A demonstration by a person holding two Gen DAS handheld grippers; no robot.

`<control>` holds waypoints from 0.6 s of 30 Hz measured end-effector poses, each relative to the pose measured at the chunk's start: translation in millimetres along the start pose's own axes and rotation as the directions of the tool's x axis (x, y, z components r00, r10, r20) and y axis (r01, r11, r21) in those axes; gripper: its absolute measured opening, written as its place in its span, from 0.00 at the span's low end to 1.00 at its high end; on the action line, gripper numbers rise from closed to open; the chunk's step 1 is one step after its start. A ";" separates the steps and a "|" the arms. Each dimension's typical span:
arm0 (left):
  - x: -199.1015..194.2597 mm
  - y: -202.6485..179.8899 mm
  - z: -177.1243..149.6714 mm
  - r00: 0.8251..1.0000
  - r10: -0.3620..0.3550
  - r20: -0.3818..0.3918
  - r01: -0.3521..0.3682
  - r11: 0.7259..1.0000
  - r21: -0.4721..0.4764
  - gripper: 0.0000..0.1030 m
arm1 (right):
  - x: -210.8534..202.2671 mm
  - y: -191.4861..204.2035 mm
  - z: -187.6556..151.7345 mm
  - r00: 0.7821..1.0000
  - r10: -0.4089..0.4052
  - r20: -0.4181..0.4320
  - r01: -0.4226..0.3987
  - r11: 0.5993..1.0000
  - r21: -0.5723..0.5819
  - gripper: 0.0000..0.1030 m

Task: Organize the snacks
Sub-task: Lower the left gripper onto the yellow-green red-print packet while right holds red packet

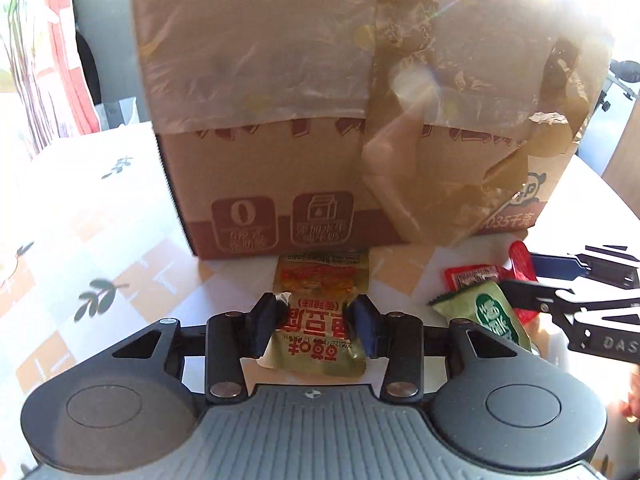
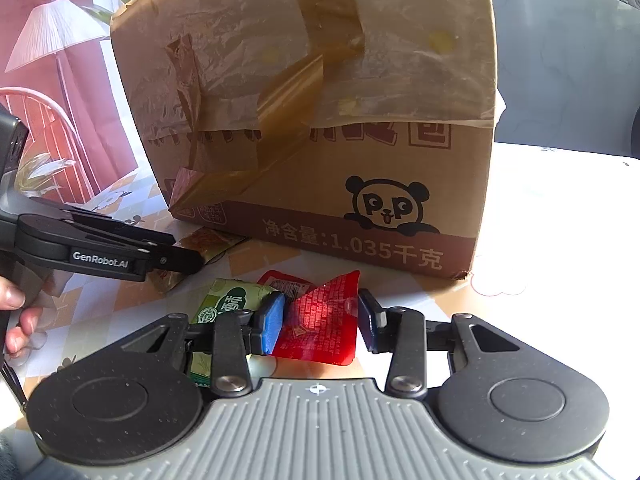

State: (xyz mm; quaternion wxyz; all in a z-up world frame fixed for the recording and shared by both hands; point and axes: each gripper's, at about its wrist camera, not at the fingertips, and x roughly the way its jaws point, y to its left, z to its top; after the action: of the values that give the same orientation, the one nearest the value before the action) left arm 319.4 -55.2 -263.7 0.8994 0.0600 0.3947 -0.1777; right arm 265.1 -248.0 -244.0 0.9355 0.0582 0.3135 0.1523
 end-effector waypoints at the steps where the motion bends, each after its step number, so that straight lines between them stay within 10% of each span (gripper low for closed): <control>1: -4.5 3.8 -2.9 1.000 -0.008 -0.005 0.008 1.000 -0.014 0.40 | 0.0 -0.7 0.0 1.000 0.002 0.001 -0.002 1.000 0.002 0.41; 13: -43.8 25.8 -37.7 1.000 0.004 -0.017 -0.006 0.997 -0.079 0.41 | -3.3 -1.0 -1.0 1.000 0.006 0.003 -0.006 1.000 0.023 0.40; 18: -38.5 14.2 -39.6 0.999 0.029 -0.013 -0.030 0.999 -0.040 0.67 | -4.4 1.1 -1.8 1.000 0.003 0.002 -0.003 1.000 0.017 0.40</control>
State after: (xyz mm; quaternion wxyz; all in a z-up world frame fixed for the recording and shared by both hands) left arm 273.2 -21.8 -262.9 0.9005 0.0490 0.4028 -0.1561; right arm 260.5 -248.3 -242.7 0.9351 0.0668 0.3137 0.1510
